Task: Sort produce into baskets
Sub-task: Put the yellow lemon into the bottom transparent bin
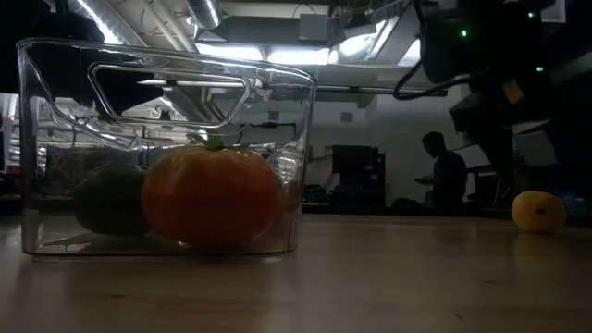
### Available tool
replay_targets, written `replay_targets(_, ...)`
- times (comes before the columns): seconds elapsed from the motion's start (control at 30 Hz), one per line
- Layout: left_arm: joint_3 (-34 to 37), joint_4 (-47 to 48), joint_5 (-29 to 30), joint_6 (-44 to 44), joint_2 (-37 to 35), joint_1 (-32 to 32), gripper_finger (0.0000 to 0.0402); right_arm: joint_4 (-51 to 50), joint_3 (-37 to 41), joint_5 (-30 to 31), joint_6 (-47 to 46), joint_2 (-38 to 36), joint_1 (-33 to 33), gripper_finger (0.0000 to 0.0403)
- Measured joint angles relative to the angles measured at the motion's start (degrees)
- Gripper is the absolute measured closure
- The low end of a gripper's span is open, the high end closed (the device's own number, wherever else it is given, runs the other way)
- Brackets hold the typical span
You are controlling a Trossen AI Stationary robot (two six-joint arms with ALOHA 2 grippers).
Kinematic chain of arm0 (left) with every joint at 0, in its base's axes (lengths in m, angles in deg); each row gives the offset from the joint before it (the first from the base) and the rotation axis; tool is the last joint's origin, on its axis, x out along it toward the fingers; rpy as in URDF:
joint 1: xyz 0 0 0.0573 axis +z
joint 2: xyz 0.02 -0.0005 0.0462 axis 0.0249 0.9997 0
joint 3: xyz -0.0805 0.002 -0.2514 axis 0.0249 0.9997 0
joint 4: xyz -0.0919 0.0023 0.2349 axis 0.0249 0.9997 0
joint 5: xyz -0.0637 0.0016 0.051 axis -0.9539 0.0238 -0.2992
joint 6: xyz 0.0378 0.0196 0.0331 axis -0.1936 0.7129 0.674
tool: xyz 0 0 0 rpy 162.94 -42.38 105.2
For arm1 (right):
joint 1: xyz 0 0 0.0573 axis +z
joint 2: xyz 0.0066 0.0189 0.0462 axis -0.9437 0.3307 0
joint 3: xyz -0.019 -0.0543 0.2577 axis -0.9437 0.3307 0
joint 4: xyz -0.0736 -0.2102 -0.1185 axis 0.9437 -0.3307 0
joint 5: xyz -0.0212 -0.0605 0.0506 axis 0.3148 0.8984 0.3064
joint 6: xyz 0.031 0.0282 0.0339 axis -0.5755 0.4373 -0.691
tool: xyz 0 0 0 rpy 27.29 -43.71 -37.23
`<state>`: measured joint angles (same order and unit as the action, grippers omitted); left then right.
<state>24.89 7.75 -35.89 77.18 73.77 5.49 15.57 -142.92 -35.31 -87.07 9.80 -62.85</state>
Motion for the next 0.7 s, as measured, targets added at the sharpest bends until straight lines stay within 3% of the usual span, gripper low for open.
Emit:
replay_targets(0.53, 0.0, 0.0, 0.0, 0.0, 0.0, 0.0, 0.0151, 9.7, 7.2, 1.4, -0.2, 0.0, 0.0, 0.0006)
replay_targets(0.7, 0.0, 0.0, 0.0, 0.0, 0.0, 0.0, 0.0151, 11.6, 8.4, 1.0, -0.2, 0.0, 0.0, 0.0035)
